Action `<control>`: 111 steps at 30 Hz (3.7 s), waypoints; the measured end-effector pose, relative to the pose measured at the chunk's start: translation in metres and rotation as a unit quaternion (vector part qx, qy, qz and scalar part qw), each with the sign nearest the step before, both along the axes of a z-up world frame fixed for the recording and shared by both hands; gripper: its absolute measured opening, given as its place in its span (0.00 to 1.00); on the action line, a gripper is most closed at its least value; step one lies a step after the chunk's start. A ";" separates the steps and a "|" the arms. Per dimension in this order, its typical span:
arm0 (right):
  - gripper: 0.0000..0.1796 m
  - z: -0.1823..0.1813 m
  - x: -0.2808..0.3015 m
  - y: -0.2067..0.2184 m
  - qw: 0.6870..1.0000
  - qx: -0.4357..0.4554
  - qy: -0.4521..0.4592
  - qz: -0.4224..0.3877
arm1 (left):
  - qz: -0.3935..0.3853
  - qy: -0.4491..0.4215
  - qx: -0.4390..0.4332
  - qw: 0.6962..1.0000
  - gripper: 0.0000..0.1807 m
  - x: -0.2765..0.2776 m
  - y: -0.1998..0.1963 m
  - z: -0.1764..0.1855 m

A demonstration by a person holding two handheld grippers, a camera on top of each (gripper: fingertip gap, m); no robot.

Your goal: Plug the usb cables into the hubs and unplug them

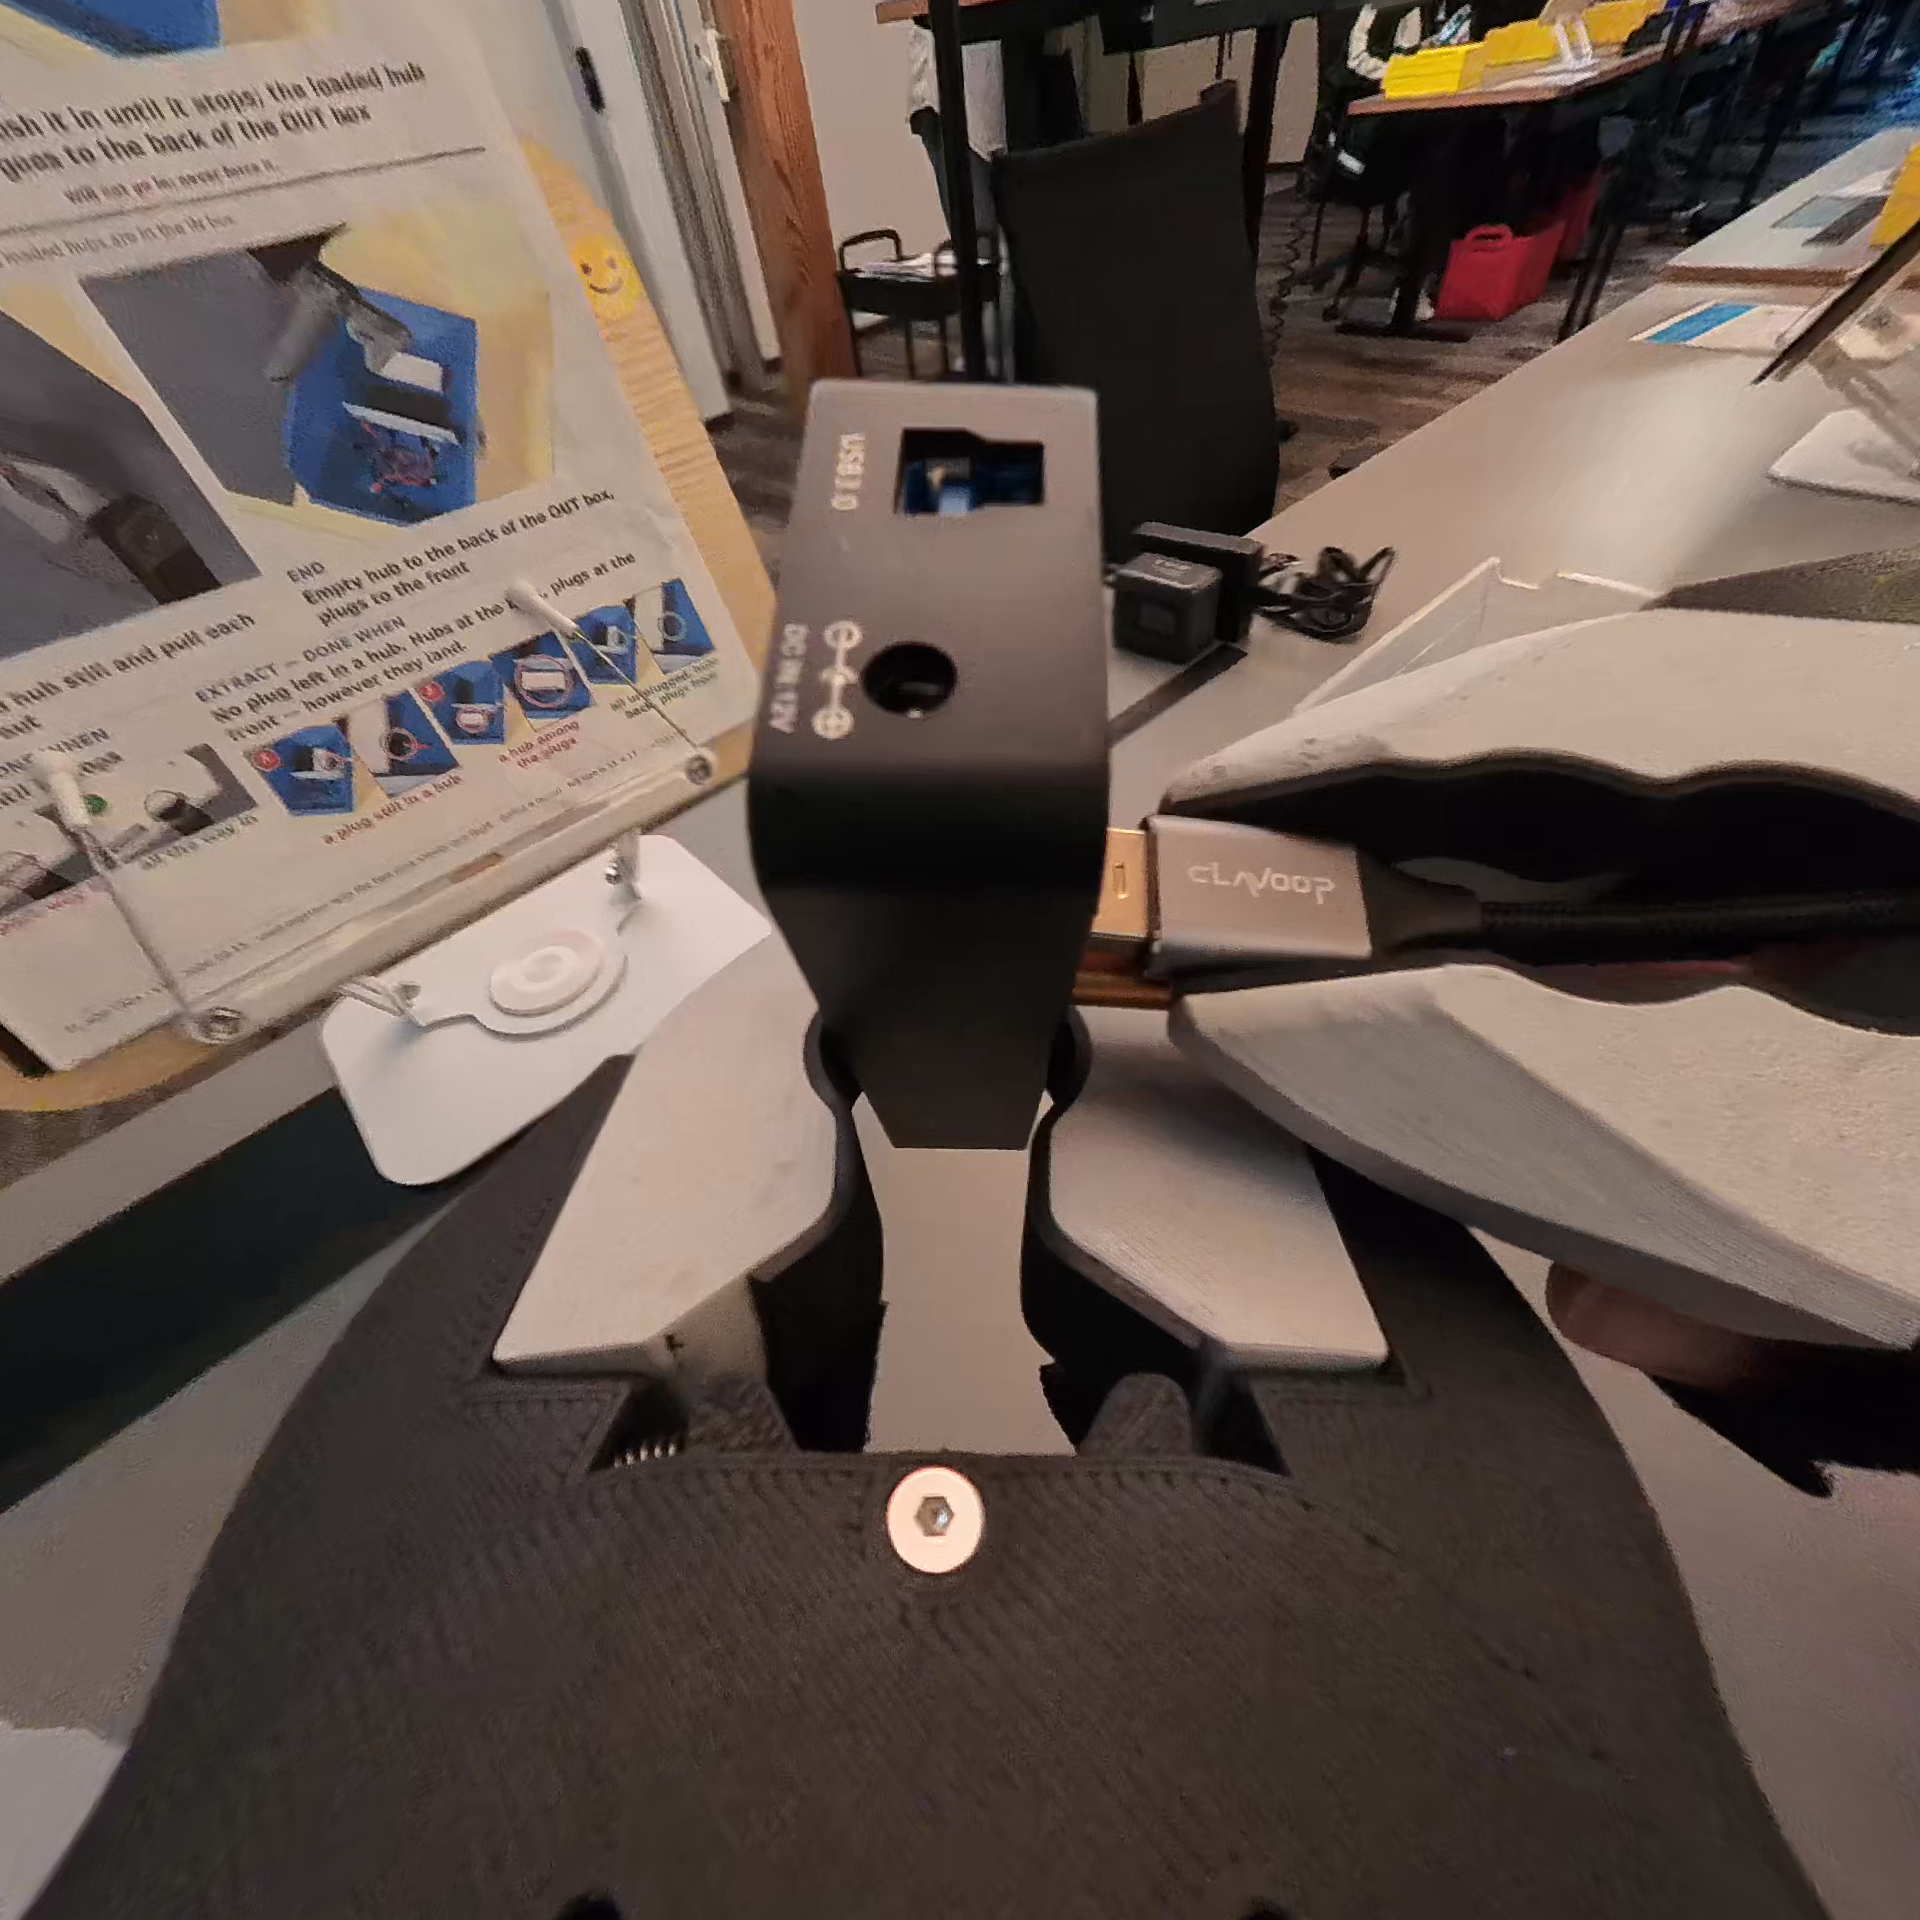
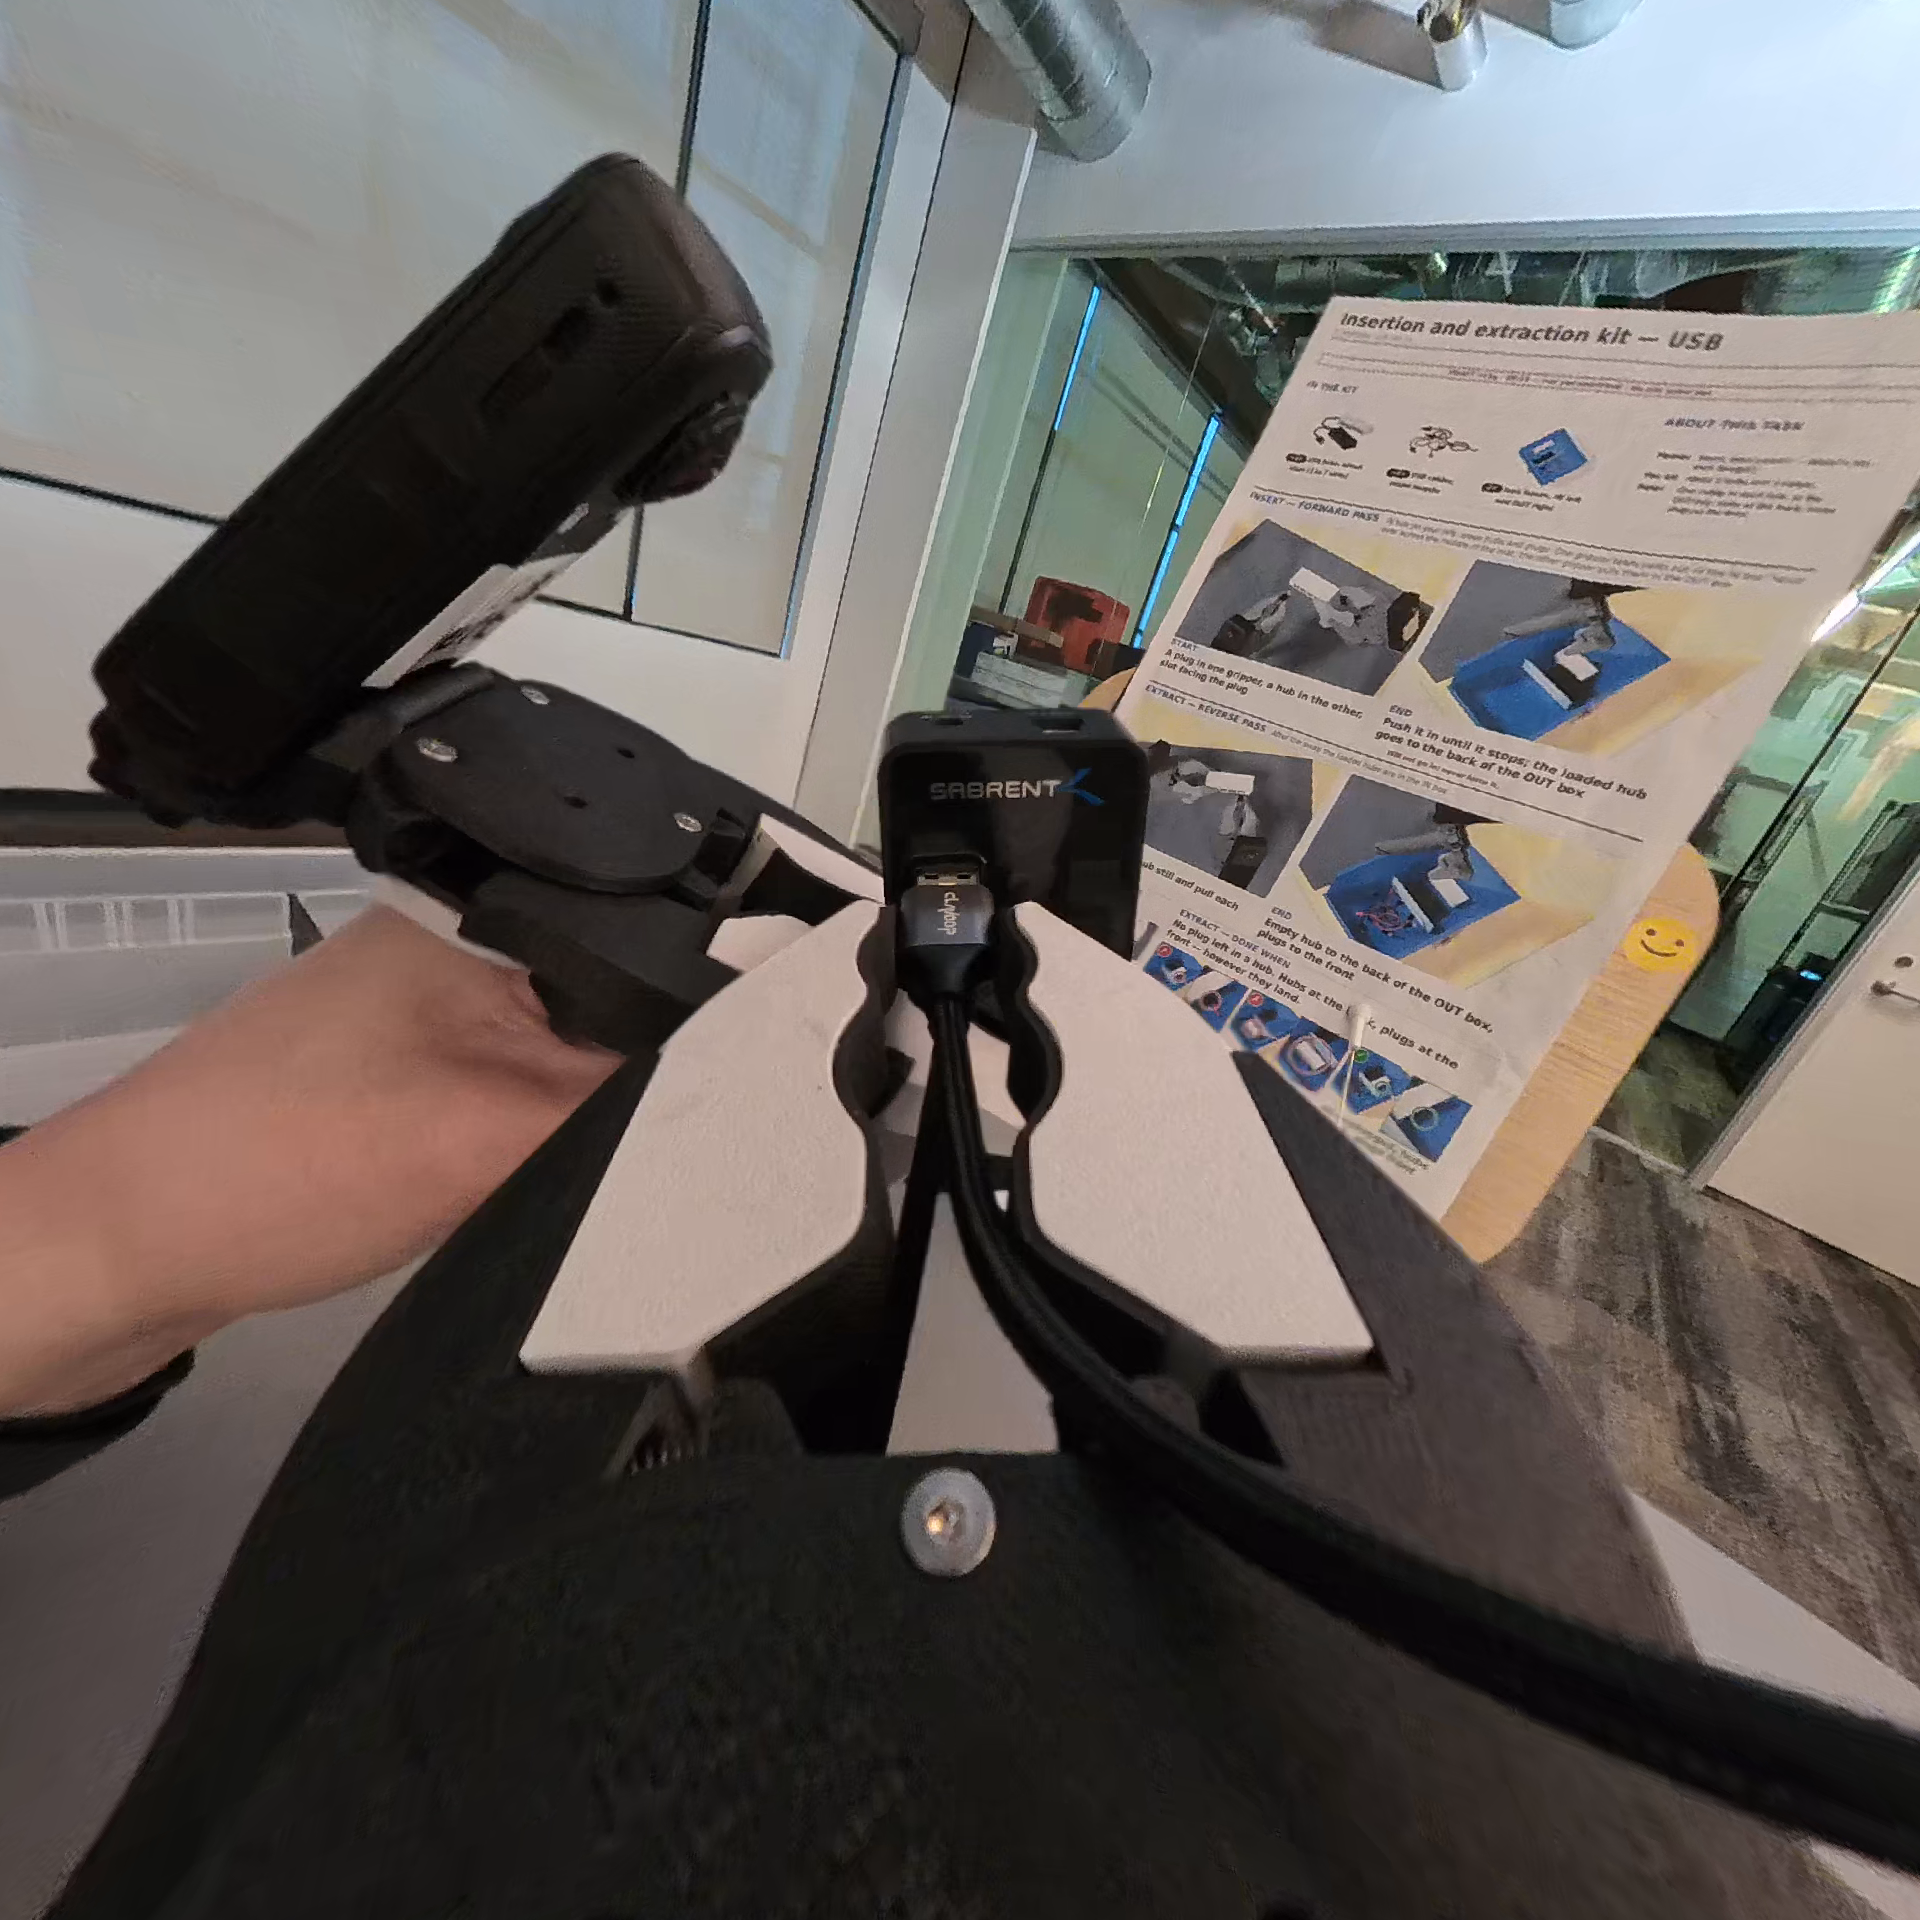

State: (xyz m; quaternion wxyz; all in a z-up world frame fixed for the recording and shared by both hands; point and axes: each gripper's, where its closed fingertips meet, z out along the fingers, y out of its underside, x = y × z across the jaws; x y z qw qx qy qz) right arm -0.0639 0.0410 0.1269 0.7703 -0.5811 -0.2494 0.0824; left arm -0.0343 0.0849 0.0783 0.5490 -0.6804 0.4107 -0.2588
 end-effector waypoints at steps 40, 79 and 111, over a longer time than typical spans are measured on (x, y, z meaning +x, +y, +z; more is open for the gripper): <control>0.18 0.004 -0.006 -0.015 0.995 0.046 -0.081 0.046 | 0.044 -0.059 -0.032 0.997 0.16 -0.063 0.043 0.008; 0.15 -0.039 0.001 -0.035 0.914 -0.223 0.035 0.336 | -0.396 0.007 -0.147 0.906 0.21 0.002 -0.095 -0.020; 0.16 -0.080 0.487 -0.050 0.786 -0.351 -0.061 -0.505 | -0.207 0.013 -0.106 0.972 0.20 -0.033 -0.025 -0.012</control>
